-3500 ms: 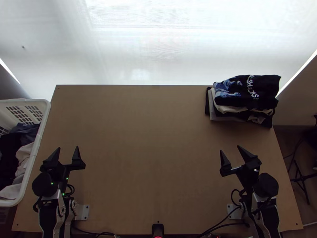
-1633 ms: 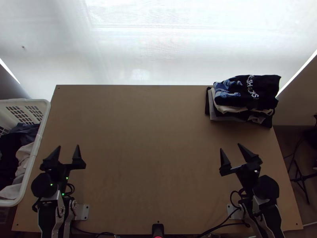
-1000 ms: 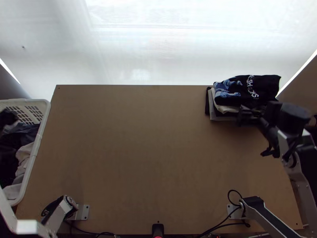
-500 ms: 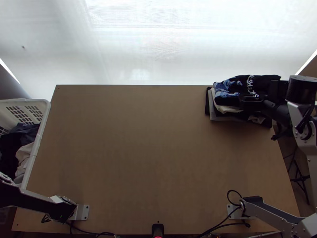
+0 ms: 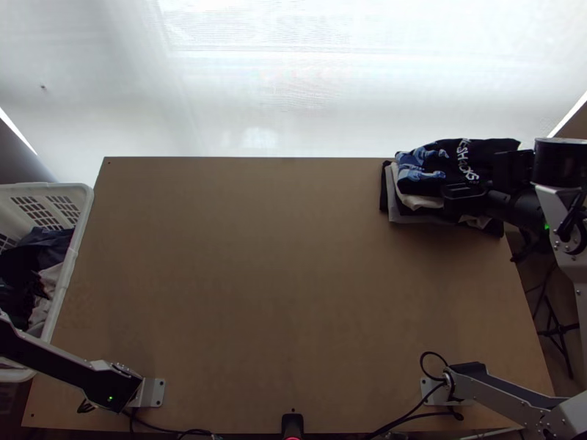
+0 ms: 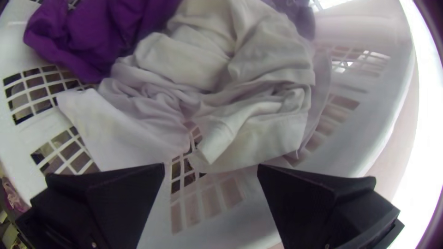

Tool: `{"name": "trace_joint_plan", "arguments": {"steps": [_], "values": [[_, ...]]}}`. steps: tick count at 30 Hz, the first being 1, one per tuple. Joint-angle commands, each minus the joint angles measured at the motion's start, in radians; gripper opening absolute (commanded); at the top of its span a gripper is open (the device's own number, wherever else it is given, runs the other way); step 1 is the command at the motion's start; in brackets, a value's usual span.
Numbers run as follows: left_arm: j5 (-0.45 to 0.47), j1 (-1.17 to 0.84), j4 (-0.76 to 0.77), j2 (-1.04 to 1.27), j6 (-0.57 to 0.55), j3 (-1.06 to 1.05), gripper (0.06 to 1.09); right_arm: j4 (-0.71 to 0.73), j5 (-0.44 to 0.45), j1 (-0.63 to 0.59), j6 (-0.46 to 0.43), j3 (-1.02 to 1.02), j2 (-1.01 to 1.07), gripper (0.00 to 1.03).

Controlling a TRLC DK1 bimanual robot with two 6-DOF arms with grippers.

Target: Fold the t-shirt

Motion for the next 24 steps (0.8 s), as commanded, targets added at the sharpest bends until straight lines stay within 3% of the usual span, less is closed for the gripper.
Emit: {"name": "trace_joint_plan", "arguments": {"steps": [1,3,15,16,17,18,20,24], "values": [[0.103,-0.002,0.066,0.061,0.047,-0.063,1.03,-0.022,0.001,-0.008,-0.005,-0.020,-0.021,0.99],[0.152,-0.002,0.109,0.066,0.070,-0.079,1.03,-0.022,0.001,-0.005,-0.005,-0.023,-0.032,0.99],[0.173,-0.003,0.235,0.043,0.101,-0.094,1.02,-0.024,0.001,0.029,-0.003,-0.063,-0.079,0.99],[0.173,-0.003,0.238,0.040,0.099,-0.090,0.95,-0.022,0.001,0.035,0.000,-0.066,-0.082,0.99],[0.178,0.001,0.250,0.032,0.096,-0.088,0.81,-0.022,0.001,0.040,0.002,-0.070,-0.084,0.99],[0.181,0.012,0.278,0.029,0.070,-0.068,0.34,-0.022,-0.001,0.045,0.003,-0.073,-0.091,0.99],[0.213,0.020,0.281,0.034,0.073,-0.048,0.16,-0.022,0.001,0.049,0.003,-0.072,-0.094,0.99],[0.213,0.041,0.313,0.031,0.076,-0.022,0.13,-0.022,-0.001,0.052,0.002,-0.063,-0.099,0.99]]}}
